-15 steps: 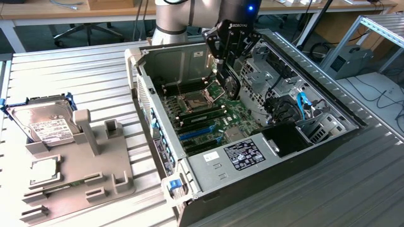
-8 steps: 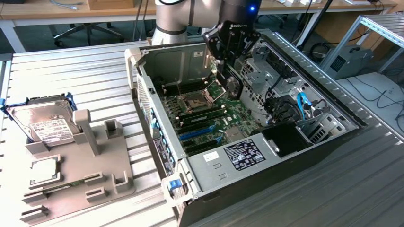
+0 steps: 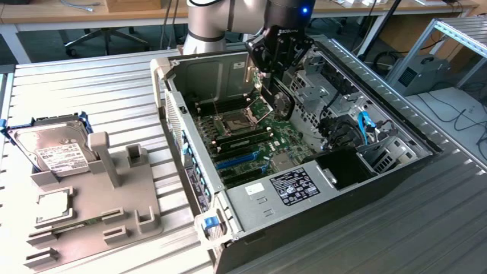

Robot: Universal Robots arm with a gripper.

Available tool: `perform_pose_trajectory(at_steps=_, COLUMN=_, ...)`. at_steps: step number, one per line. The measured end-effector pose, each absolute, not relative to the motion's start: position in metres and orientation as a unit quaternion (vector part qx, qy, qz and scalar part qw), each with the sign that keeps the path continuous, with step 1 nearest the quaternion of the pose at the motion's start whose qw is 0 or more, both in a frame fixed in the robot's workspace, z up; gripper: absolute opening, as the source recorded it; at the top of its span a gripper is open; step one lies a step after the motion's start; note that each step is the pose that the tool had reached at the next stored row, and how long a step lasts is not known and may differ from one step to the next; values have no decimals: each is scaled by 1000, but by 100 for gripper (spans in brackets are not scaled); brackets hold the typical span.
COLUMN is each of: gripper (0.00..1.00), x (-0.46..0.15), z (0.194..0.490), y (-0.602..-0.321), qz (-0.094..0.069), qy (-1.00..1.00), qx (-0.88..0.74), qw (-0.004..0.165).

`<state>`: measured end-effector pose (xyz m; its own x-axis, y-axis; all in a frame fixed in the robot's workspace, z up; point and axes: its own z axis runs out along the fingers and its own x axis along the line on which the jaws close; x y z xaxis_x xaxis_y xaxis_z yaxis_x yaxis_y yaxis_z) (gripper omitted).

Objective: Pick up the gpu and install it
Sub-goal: 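Insert the gpu into the slot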

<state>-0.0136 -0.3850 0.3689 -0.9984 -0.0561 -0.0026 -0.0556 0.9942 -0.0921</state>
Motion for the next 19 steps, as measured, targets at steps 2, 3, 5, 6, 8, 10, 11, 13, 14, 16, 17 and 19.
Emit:
perform_pose_trajectory(at_steps=2, gripper=26, x=-14, z=369, y=-385, qz=-46, qy=998, qx=-35, qw=3)
perform_pose_trajectory(at_steps=3, gripper=26, x=-14, z=369, y=-385, qz=-46, qy=998, qx=-41, qw=3)
perform_pose_trajectory(at_steps=5, gripper=26, x=-14, z=369, y=-385, qz=-46, qy=998, qx=-47, qw=3)
perform_pose_trajectory(at_steps=6, gripper=26, x=-14, z=369, y=-385, qz=-46, qy=998, qx=-50, qw=4)
perform_pose_trajectory(at_steps=8, gripper=26, x=-14, z=369, y=-385, qz=-46, qy=997, qx=-55, qw=4)
perform_pose_trajectory(at_steps=10, gripper=26, x=-14, z=369, y=-385, qz=-46, qy=997, qx=-59, qw=4)
perform_pose_trajectory(at_steps=11, gripper=26, x=-14, z=369, y=-385, qz=-46, qy=997, qx=-62, qw=4)
perform_pose_trajectory(at_steps=13, gripper=26, x=-14, z=369, y=-385, qz=-46, qy=996, qx=-71, qw=5)
perform_pose_trajectory(at_steps=14, gripper=26, x=-14, z=369, y=-385, qz=-46, qy=996, qx=-74, qw=5)
perform_pose_trajectory(at_steps=16, gripper=26, x=-14, z=369, y=-385, qz=-46, qy=996, qx=-79, qw=5)
perform_pose_trajectory(at_steps=17, gripper=26, x=-14, z=369, y=-385, qz=-46, qy=996, qx=-81, qw=5)
perform_pose_trajectory(at_steps=19, gripper=26, x=-14, z=369, y=-385, qz=-46, qy=995, qx=-85, qw=5)
